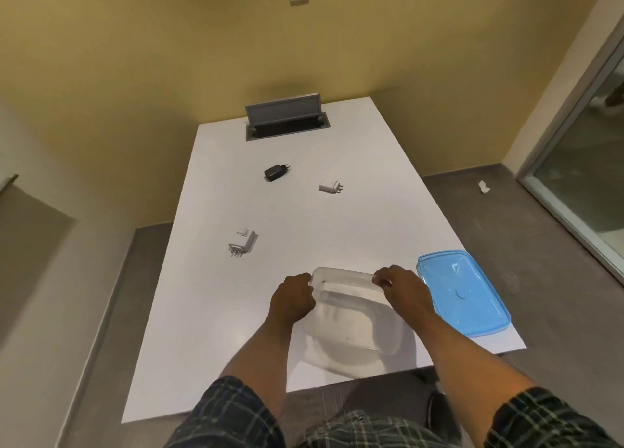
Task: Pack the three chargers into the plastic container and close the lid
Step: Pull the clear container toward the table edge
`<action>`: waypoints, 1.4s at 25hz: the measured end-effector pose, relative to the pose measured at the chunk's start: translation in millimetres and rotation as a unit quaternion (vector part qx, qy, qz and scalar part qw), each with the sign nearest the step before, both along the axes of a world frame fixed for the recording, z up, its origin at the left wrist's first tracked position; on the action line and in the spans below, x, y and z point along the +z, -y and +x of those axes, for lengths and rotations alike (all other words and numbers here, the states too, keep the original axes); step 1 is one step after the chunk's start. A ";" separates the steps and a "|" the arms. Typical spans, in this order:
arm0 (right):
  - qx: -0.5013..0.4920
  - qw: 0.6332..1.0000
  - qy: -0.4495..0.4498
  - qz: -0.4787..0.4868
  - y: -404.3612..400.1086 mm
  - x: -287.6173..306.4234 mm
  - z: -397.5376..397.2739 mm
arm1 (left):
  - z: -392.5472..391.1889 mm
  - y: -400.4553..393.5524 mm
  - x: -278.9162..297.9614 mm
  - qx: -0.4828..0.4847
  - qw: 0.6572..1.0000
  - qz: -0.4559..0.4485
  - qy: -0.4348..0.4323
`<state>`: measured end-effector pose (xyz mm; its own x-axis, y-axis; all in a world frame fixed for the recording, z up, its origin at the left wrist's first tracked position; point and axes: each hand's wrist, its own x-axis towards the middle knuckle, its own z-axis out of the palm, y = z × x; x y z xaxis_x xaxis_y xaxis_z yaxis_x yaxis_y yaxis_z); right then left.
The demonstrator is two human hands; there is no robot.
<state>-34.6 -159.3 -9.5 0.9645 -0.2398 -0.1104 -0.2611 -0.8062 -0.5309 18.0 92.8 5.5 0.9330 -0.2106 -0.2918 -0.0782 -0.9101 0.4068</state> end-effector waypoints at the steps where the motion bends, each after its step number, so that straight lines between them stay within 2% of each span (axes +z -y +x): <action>1: -0.011 0.999 0.004 0.030 -3.7 0.7 4.8 | -1.7 -4.4 -1.0 0.022 1.000 -0.010 0.002; 3: -0.047 0.993 0.016 0.105 -9.2 0.6 14.2 | -5.4 -13.6 -1.9 0.071 0.997 -0.022 -0.004; 6: -0.084 0.982 0.025 0.166 -12.4 1.7 26.4 | -8.7 -25.7 -5.6 0.146 0.987 -0.061 -0.037; 11: -0.061 0.985 0.014 0.161 -19.5 -4.2 29.3 | -14.5 -32.0 -18.1 0.204 0.973 -0.091 -0.056; 20: -0.067 0.985 0.008 0.157 -18.9 -12.3 24.8 | -13.0 -31.5 -26.3 0.205 0.975 -0.087 -0.022; 26: -0.105 0.979 -0.012 0.174 -19.0 -14.2 23.3 | -5.6 -30.6 -28.1 0.191 0.979 -0.073 -0.024; 35: -0.101 0.983 -0.016 0.155 -20.6 -16.5 26.1 | -5.1 -33.3 -28.8 0.157 0.985 -0.059 -0.036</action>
<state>-8.5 -138.6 -26.0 0.8955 -0.3765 -0.2373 -0.4195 -0.5364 -0.7323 12.9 126.1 -23.4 0.9352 0.0487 -0.3509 0.2330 -0.8307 0.5056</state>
